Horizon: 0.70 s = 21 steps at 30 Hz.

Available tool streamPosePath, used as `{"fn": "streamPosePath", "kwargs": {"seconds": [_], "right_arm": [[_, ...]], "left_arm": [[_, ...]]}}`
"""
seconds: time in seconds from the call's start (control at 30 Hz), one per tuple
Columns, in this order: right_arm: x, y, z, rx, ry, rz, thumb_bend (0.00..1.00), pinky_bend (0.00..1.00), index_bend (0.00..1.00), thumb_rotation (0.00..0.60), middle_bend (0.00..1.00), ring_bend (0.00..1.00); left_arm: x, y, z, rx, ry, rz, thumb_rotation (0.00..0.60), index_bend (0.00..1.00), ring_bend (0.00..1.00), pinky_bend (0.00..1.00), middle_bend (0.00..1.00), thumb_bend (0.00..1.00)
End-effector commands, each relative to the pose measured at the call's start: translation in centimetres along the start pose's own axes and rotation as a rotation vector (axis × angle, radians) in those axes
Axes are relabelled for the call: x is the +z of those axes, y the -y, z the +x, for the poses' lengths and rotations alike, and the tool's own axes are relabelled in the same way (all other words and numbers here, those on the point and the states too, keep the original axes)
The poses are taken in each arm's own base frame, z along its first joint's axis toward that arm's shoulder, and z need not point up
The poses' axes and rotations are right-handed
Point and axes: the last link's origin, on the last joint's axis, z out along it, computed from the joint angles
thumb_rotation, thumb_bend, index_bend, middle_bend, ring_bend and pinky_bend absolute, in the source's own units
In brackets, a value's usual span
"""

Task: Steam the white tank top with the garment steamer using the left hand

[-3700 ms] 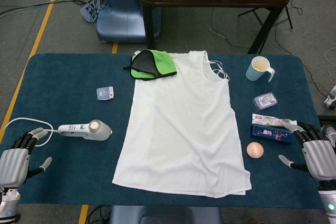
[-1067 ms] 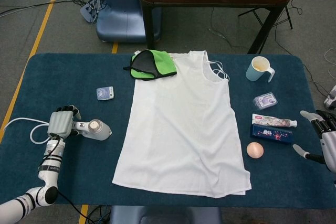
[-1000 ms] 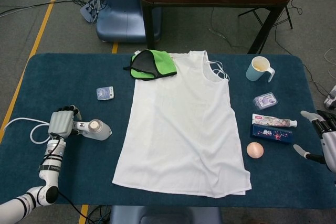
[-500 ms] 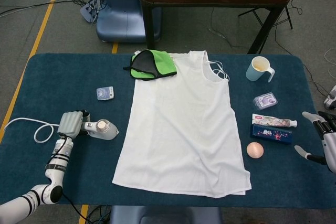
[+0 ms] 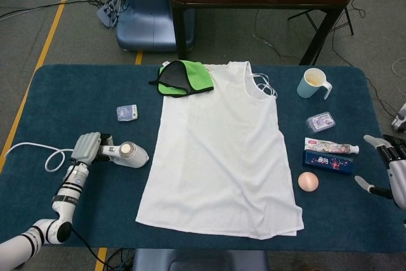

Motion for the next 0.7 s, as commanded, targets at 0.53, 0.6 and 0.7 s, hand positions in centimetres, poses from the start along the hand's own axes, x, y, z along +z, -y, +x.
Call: {"fn": "streamPosePath", "kwargs": {"seconds": [0.53, 0.6, 0.7], "right_arm": [[-0.3, 5.7, -5.5, 0.066, 0.317, 0.273, 0.38, 0.16, 0.20, 0.600, 0.27, 0.16], [-0.5, 6.4, -6.3, 0.072, 0.367, 0.311, 0.49, 0.16, 0.20, 0.600, 0.27, 0.16], [-0.8, 7.1, -7.4, 0.077, 0.426, 0.352, 0.64, 0.16, 0.20, 0.600, 0.27, 0.16]], "left_arm": [[-1.5, -8.2, 0.1, 0.012, 0.049, -0.191, 0.600, 0.79, 0.59, 0.59, 0.71, 0.20], [-1.5, -9.4, -0.4, 0.026, 0.057, -0.215, 0.600, 0.79, 0.59, 0.59, 0.71, 0.20], [-1.4, -11.0, -1.2, 0.042, 0.073, -0.244, 0.600, 0.79, 0.59, 0.59, 0.71, 0.20]]}}
